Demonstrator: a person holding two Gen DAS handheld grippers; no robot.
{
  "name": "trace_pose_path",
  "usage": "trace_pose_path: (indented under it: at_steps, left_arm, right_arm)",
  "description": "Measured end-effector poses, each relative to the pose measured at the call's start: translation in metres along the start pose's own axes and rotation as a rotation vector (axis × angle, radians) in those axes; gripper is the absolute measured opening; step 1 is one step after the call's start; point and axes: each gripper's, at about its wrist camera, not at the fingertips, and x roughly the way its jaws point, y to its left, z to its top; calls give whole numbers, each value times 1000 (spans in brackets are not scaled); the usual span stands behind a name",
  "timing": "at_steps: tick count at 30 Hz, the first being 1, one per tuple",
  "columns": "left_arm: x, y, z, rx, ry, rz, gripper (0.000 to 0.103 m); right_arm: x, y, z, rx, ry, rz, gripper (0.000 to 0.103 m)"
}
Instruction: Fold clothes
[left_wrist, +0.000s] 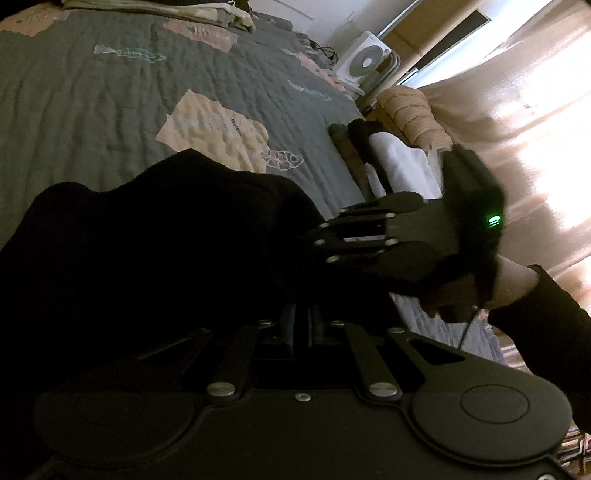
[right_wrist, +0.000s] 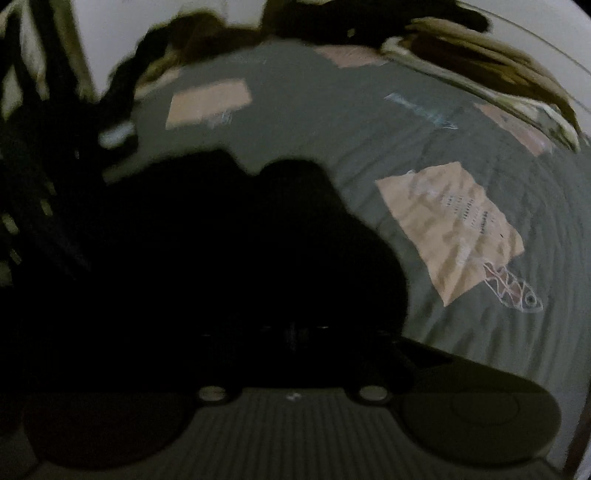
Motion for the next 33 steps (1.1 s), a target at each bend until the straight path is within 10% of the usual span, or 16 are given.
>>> trace_pose_path:
  at_steps: [7,17,33]
  left_arm:
    - [-3,-6,0,-3,-11,4,8]
    - [-18,-14,-7,32,-17,63,41]
    - [-57,-53,-19,87,-31,276,65]
  right_arm:
    - [-23,1,2,-58,19,-20,7]
    - [-10,27,15,-71,50,-40,54]
    - [-60,60,14,-23,107,-59,72]
